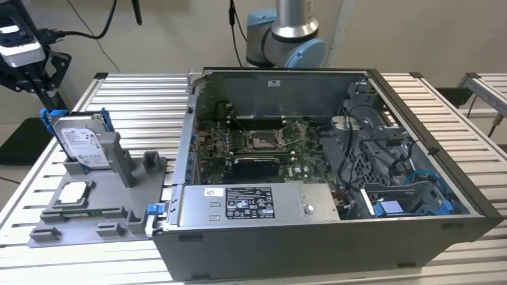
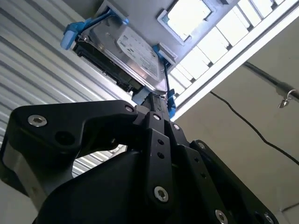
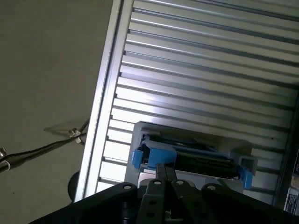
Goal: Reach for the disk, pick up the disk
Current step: 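Pick up the disk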
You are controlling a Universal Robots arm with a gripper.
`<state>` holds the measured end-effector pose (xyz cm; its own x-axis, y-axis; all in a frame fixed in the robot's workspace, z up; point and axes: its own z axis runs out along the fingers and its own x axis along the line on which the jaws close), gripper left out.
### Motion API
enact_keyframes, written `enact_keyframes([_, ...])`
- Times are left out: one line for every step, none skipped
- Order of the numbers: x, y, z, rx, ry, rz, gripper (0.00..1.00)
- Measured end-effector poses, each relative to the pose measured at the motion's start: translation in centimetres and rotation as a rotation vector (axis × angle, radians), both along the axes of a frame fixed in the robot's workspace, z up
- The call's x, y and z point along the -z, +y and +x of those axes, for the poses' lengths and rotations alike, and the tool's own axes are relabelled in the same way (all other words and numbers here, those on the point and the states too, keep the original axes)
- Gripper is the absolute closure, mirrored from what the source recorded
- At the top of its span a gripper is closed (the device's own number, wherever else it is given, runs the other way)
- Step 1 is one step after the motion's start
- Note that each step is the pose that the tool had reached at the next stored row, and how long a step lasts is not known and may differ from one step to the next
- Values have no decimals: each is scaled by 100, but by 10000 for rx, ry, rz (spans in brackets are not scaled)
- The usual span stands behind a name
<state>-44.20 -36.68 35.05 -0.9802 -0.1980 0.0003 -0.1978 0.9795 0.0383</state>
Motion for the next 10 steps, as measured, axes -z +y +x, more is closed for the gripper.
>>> enact_keyframes([-1,0,0,-64,0,0,100])
enact_keyframes([-1,0,0,-64,1,-1,100])
enact_keyframes([-1,0,0,-66,2,-1,100])
enact_keyframes([-2,0,-1,-65,3,-1,100])
enact_keyframes([-1,0,-1,-65,2,-1,100])
enact_keyframes([-1,0,-1,-65,2,-1,100])
enact_keyframes([-1,0,-1,-65,2,-1,100])
enact_keyframes([-1,0,-1,-65,2,-1,100])
enact_keyframes([-1,0,-1,-65,2,-1,100])
enact_keyframes([-1,0,-1,-65,2,-1,100])
